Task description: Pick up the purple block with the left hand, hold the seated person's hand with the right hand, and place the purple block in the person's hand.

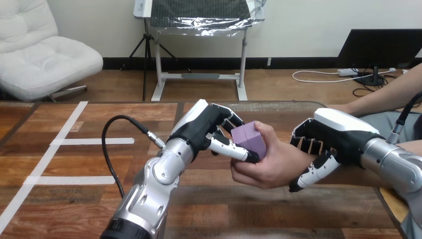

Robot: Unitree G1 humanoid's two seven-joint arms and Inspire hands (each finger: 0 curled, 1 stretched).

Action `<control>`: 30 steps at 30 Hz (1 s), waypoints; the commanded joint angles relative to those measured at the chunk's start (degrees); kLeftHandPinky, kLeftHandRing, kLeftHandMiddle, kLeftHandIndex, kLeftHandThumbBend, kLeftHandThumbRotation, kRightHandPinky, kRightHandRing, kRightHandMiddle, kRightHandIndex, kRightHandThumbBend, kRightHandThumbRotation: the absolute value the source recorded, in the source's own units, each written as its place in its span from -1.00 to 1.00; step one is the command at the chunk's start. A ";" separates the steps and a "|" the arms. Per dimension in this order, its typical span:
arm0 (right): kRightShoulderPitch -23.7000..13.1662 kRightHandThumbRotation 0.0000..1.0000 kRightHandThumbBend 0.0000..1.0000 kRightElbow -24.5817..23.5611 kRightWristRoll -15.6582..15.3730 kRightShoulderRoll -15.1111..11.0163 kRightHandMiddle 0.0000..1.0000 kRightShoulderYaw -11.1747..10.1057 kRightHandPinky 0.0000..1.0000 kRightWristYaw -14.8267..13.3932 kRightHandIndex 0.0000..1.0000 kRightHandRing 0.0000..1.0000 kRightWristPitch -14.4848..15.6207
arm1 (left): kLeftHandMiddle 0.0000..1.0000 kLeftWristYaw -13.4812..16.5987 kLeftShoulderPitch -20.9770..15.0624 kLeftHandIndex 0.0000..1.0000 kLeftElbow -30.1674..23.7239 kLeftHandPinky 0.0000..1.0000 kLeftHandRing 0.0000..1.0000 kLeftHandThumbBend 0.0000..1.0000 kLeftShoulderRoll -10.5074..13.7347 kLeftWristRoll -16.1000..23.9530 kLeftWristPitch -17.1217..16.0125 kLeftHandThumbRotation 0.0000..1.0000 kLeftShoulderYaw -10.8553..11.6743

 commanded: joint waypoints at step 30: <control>0.53 0.49 1.00 -5.06 7.15 -2.51 0.54 -3.19 0.21 6.36 0.60 0.45 -1.09 | 0.48 -4.09 1.34 0.51 -13.72 0.17 0.39 0.39 0.47 -0.85 3.33 0.27 -1.27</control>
